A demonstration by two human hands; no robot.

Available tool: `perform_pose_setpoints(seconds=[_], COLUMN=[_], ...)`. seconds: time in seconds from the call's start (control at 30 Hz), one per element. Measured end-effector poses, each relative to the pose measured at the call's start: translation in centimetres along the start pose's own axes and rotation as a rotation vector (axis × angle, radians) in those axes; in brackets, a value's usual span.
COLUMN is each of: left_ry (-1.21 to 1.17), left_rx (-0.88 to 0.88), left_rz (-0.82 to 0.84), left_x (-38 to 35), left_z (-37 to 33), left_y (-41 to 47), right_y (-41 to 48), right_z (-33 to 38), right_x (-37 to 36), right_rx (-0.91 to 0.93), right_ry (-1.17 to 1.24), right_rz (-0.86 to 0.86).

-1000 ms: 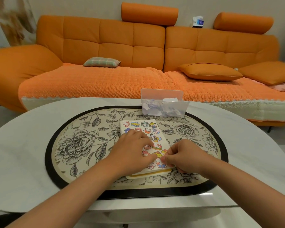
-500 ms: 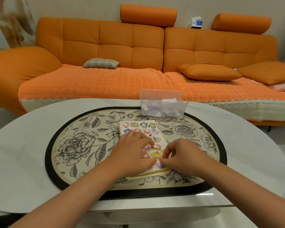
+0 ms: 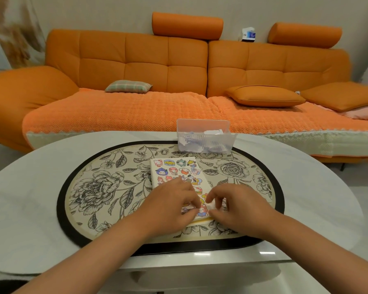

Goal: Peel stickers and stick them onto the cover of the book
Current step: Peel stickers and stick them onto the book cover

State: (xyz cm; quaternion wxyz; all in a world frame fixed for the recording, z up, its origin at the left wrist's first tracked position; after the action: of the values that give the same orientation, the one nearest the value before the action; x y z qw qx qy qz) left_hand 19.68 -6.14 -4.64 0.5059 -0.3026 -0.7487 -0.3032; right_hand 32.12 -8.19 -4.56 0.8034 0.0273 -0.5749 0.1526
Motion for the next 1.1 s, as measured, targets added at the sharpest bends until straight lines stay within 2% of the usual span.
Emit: perform_pose_setpoints(seconds=[0.2,0.33,0.77,0.97,1.1], left_ry=[0.044,0.179,0.308,0.145,0.332], left_rx=[-0.034,-0.050,-0.168,-0.169,-0.248], left_rz=[-0.010,0.072,0.154,0.091,0.079], left_x=[0.1,-0.6,-2.8,-1.3,-1.8], left_z=[-0.5,-1.2,-3.8,-2.8,-3.9], left_y=[-0.7,-1.0,-2.2,-2.6,-2.7], right_y=[-0.6,-0.8,-0.5,-0.8,-0.9], right_z=[1.2,1.7,1.8,1.6,1.5], right_x=[-1.5,-1.2,-1.5,-1.5,-1.6], right_rx=[0.159,0.206,0.195,0.208,0.206], right_ry=[-0.240,-0.302,-0.261,-0.260,-0.252], right_rz=[0.055,0.031,0.045,0.028,0.018])
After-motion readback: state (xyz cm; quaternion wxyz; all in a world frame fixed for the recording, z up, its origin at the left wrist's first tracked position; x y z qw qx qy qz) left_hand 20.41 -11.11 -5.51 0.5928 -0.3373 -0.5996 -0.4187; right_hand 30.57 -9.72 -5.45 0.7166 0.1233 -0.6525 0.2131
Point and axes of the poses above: each hand's wrist, its own y-axis towards the middle knuckle, its own x-axis out of the back of the hand, z = x × y, the point moved 10 cm from there along y, towards the middle knuckle, and after that the axes turned 12 degrees about z, right-handed, at the moved point
